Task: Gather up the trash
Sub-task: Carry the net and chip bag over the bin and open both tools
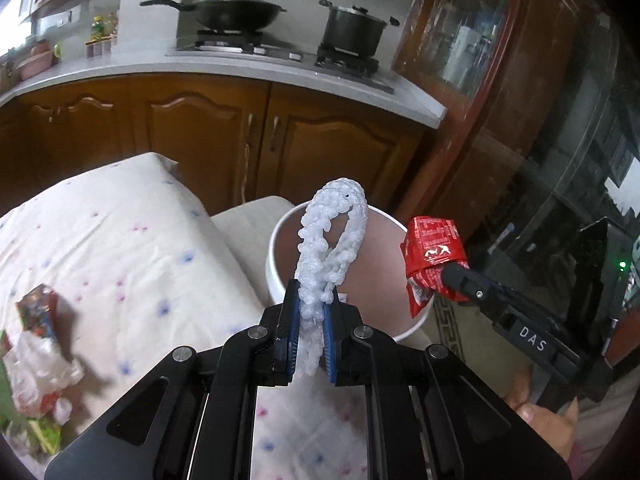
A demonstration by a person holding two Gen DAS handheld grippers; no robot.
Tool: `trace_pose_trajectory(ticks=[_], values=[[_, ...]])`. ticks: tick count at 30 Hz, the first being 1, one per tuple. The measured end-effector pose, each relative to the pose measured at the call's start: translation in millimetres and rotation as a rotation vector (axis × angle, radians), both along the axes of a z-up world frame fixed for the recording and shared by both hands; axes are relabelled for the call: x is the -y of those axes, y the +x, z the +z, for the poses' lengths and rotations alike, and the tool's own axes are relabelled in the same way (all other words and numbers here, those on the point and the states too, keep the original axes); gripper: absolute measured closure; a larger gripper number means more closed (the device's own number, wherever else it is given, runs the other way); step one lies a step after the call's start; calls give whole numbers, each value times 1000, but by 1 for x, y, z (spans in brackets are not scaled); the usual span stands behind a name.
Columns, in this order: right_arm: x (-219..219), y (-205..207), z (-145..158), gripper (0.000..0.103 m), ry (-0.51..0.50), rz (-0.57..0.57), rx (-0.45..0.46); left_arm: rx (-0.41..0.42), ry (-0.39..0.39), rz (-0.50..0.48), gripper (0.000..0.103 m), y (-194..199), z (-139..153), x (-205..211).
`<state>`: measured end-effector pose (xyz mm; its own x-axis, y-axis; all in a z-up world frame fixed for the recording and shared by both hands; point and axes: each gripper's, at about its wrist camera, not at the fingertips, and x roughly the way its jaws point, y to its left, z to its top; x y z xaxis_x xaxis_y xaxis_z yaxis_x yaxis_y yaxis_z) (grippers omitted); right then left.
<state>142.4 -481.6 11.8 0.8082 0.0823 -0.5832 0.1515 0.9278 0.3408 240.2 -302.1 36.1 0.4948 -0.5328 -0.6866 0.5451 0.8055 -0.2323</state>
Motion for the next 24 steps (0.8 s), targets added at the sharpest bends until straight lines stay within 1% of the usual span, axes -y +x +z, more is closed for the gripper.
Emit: trace_pose_trajectory(ticks=[9,16,18,19,22,24], values=[[16,14,-14,82,5,-11,-46,-42,59,-38,94,18,-23,40],[24,27,-27,81,17,-6,-94,-88,100,-50,93,33,-42,57],[26,28,-28,81,22,-5,-97,-98,105,-51,93,36,-45,60],[26,28,-29,78,23,-6,-98,-105,106,-55,93,37,-46,60],[29,28,-29,76,43,-6,-97,-112,112,-67,87,38,-48,64],[31,28,-30,72,50,-9,-100,-107,117,-68,72,37,-47,65]])
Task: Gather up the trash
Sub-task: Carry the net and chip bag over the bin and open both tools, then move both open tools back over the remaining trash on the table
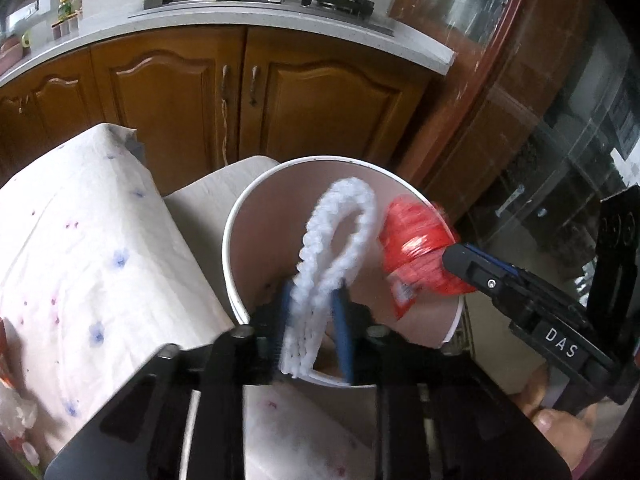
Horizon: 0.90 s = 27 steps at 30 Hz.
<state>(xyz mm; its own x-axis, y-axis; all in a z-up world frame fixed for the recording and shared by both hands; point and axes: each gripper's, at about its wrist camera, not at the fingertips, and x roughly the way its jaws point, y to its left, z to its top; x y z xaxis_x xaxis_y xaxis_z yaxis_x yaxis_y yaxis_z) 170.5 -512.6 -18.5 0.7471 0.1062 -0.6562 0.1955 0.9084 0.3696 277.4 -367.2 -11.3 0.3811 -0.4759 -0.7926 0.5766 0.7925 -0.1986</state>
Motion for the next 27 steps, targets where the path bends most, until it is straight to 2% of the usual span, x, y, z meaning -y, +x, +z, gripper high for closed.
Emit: trace_pose_trajectory(ticks=[2,4,7,9,11,16,21,27], values=[[0,-1,0,62,6,-5,-1,8,3,3,64,-1,1,0],[2,-1,1,57,14,-8,6,15,-1,9,64,-3,3,-4],[3,-4,4,57,17,-18,17,13,-13,18,62,-4,5,-10],[2,-7,6,50,24,-20,26,20,-20,29,57,-5,7,-17],[1,-10,8,31,27,-20,38,27,-27,38,53,-7,9,-23],[-2,-15,12,25,30,-19,65,50,-49,72,45,-16,16,-44],[-9,-21,17,23,42,-17,98,87,-101,110,27,-30,24,-71],[-25,-26,23,12,45,2,118,123,-125,147,25,-46,30,-101]])
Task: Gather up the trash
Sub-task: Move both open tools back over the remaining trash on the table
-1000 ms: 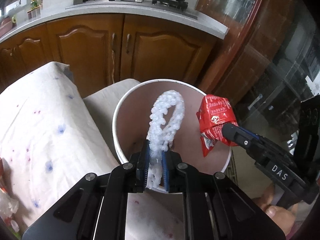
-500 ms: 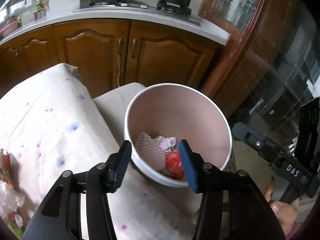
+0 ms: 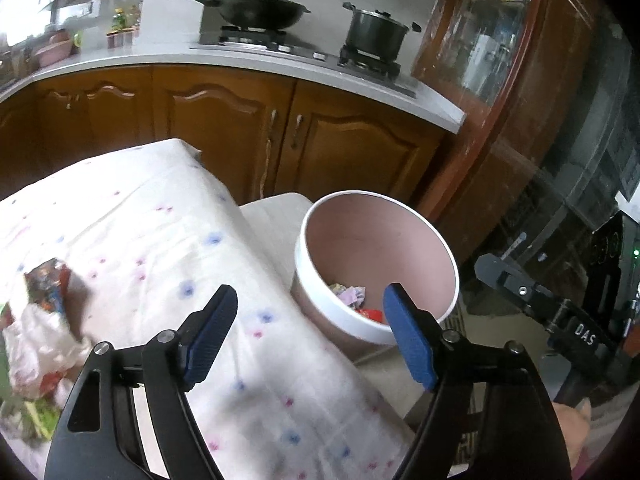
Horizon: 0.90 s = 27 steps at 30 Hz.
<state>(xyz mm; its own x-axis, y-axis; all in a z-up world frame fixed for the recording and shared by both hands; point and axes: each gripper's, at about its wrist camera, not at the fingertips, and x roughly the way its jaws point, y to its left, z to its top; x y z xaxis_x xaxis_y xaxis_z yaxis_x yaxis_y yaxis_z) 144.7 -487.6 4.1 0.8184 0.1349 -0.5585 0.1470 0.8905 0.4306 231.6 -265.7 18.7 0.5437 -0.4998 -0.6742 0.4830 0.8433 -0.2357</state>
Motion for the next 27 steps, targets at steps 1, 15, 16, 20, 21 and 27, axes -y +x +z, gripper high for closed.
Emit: trace_pose_trajectory(ticks=[1,15,16,20,21,27], values=[[-2,-2,1,8,3,2,4,1,-1,7,25,-1,0,-3],[-55,-13,5,5,22,80,31,9,-30,157,25,-32,0,-92],[-57,-12,5,5,24,85,32,10,-31,169,25,-34,-1,-99],[-75,-12,5,5,31,114,40,2,-46,206,25,-41,-2,-125],[-81,-13,4,5,31,122,40,1,-52,214,25,-43,-3,-132],[-107,-10,1,5,36,177,34,10,-65,270,25,-51,-2,-169]])
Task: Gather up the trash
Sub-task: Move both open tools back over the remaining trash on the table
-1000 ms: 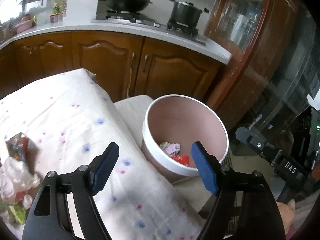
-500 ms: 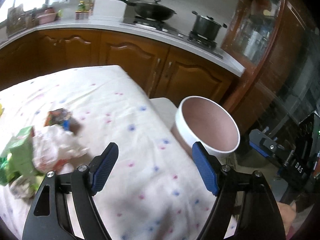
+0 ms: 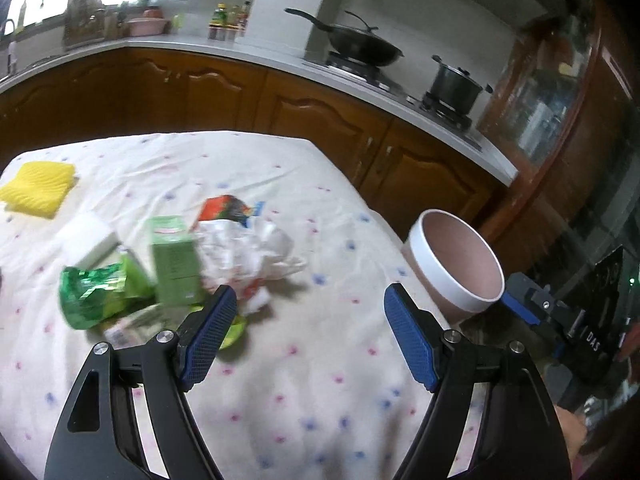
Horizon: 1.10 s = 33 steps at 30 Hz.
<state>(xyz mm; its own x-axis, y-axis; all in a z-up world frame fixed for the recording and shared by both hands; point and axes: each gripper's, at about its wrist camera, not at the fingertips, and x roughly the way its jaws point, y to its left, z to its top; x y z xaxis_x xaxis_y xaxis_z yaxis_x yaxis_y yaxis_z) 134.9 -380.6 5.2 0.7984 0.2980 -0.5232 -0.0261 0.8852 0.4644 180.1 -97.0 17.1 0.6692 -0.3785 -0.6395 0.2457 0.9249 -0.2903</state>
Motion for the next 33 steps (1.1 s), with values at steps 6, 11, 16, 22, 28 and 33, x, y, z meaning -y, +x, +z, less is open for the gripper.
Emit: trace_pose_trajectory(ticks=[6,11,16,22,28,33], values=[[-21,2,-3,5,2,35,-6,-5,-8,53,25,-4,-3,-31],[-38,3,-6,5,3,69,-15,-13,-14,89,25,-3,-7,-50],[-54,5,-6,5,2,101,-14,-12,-12,117,25,-3,-7,-62],[-68,10,-4,5,-2,126,-8,-14,-14,150,25,-1,-9,-74],[-86,16,-6,5,-13,147,18,-21,-21,184,25,2,-19,-84],[-107,27,-11,5,-20,196,13,-28,-15,181,25,4,-21,-87]])
